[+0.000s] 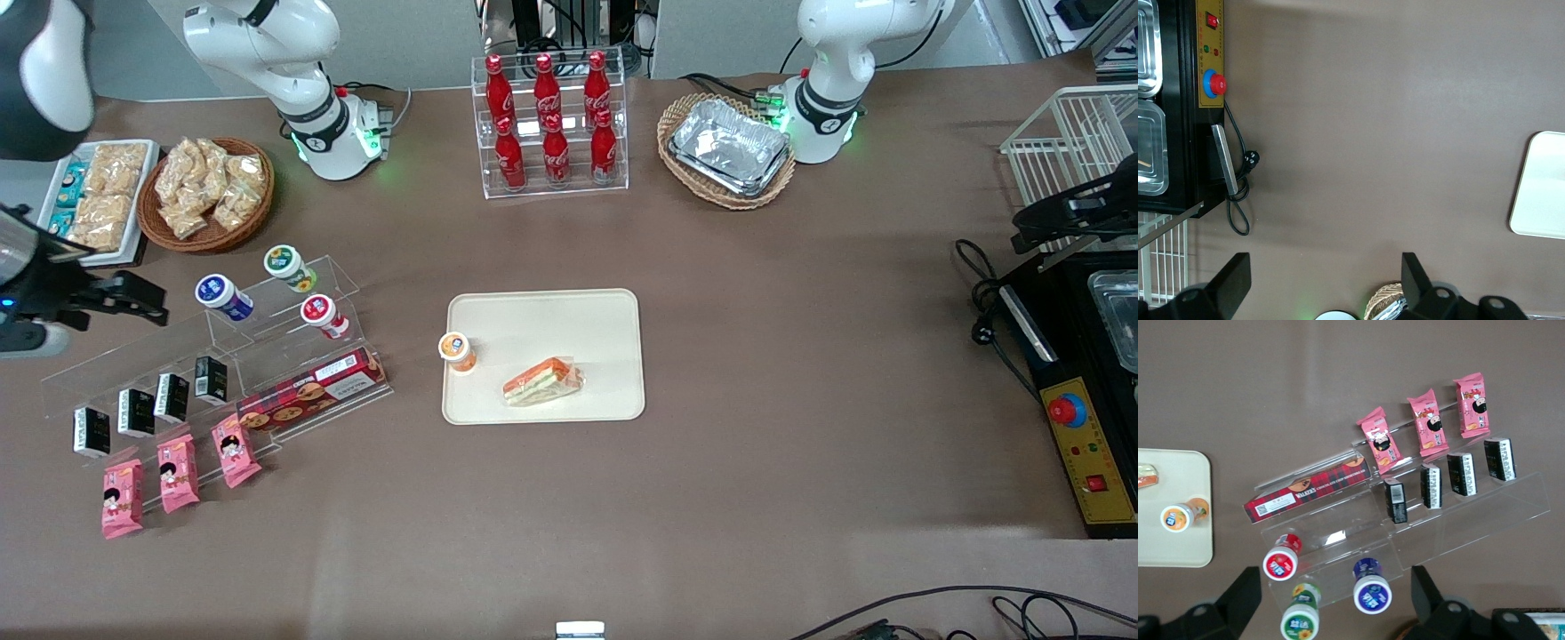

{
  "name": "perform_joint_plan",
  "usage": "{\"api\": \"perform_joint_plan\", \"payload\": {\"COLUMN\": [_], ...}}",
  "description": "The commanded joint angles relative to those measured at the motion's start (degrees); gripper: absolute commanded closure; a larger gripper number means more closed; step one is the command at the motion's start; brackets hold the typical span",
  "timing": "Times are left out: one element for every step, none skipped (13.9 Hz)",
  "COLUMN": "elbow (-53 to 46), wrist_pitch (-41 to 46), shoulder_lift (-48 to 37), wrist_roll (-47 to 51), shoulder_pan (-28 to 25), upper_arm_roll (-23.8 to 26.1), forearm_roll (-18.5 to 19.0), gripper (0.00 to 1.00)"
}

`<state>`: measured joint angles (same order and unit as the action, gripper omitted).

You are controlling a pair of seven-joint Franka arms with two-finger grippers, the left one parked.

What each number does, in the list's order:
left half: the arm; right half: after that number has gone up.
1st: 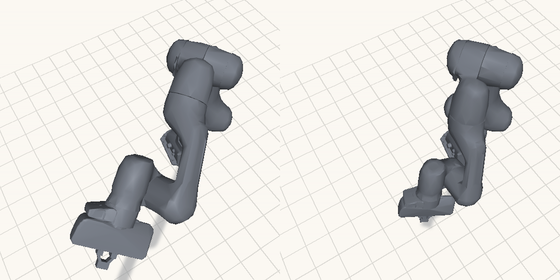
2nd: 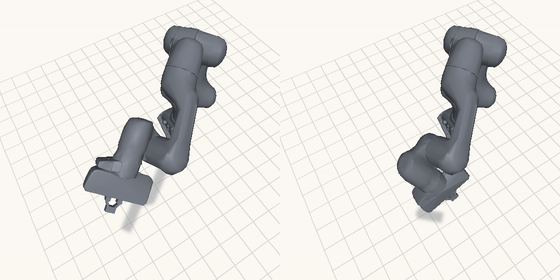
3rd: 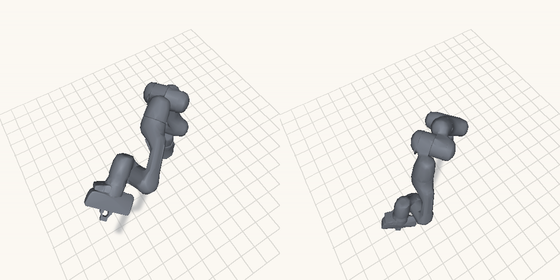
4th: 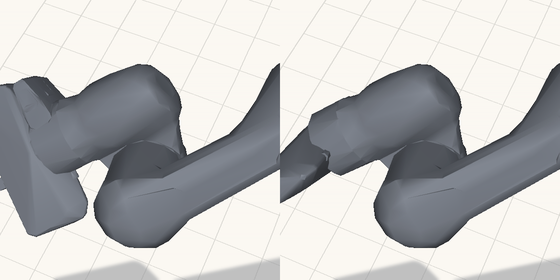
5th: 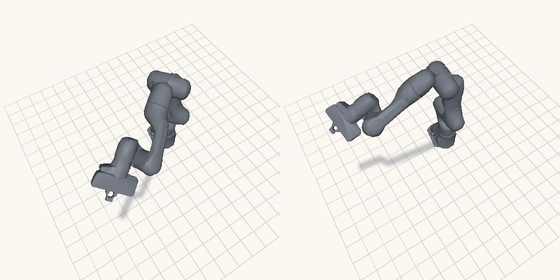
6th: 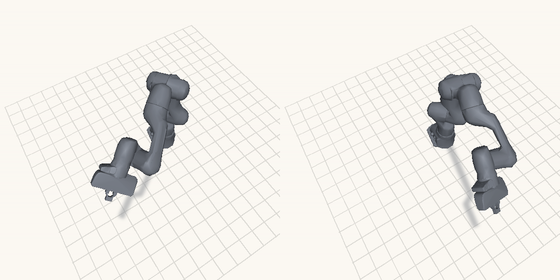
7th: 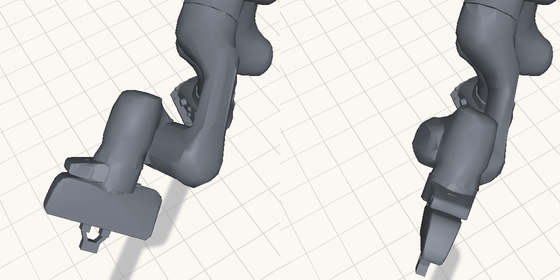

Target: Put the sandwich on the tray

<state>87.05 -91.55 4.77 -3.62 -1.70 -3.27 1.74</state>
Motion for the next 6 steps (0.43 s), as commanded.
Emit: {"api": "perform_joint_plan", "payload": {"elbow": [0.6, 0.6, 0.6, 0.6, 0.6, 0.6], "wrist_pitch": [-1.1, -0.9, -0.7, -0.5, -0.5, -0.5], "shoulder_lift": [-0.6, -0.6, -0.6, -0.5, -0.6, -0.6], "wrist_roll": [-5.3, -5.3, -5.3, -5.3, -5.3, -5.7], "shoulder_pan": [0.2, 0.3, 0.5, 0.6, 0.6, 0.5], "upper_arm_roll": [-3.3, -3.3, -3.4, -3.5, -3.8, -4.5], "forearm_roll": [-2.9, -3.4, -3.8, -3.8, -3.8, -3.9], "gripper": [0.00, 0.00, 0.00, 0.00, 0.00, 0.00]}}
